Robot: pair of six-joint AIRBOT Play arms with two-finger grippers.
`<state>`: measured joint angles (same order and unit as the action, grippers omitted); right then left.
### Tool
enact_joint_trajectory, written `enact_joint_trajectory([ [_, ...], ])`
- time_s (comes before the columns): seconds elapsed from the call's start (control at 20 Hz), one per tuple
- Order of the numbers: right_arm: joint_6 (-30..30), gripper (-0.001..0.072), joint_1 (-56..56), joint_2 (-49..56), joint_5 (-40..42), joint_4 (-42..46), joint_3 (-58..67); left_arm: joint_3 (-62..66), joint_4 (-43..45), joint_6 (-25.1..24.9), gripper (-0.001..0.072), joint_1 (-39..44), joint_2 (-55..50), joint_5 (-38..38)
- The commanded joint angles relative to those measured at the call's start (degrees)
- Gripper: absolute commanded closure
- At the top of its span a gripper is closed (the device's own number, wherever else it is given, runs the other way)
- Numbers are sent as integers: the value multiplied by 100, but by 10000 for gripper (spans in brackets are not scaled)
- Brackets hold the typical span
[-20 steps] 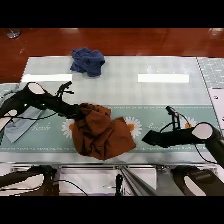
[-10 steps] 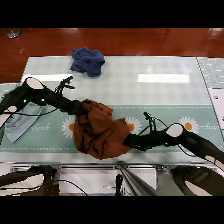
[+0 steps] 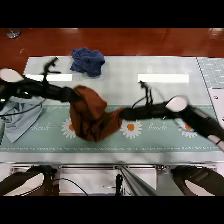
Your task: Fold the shirts.
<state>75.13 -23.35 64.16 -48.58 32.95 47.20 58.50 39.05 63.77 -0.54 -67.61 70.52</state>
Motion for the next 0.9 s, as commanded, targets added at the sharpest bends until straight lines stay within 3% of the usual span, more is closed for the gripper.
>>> enact_joint_trajectory([
  [0.0, 704, 686, 892, -527, -372, 1300, 2170, 791, -850, 59, 685, -490, 957, -876],
  [0.15, 898, 686, 1217, -750, -1069, 1912, 4332, 1659, -667, 393, 686, -636, 1617, -1812],
  [0.2, 935, 686, 1217, -852, -1274, 2079, 4881, 1993, -129, 811, 686, -636, 1766, -1851],
  [0.3, 933, 686, 1217, -1174, -1637, 2197, 5672, 2680, 1130, 1598, 687, -634, 1980, -1360],
  [0.45, 1023, 686, 1217, -1939, -2009, 2756, 6028, 3460, 2251, 1801, 686, -634, 2319, -431],
  [0.65, 1449, 686, 1217, -2754, -3106, 3753, 6028, 3440, 2719, 2046, 686, -634, 2903, 605],
  [0.85, 1838, 686, 1217, -3025, -4103, 3759, 5646, 2376, 2374, 1945, 686, -555, 3169, 1224],
])
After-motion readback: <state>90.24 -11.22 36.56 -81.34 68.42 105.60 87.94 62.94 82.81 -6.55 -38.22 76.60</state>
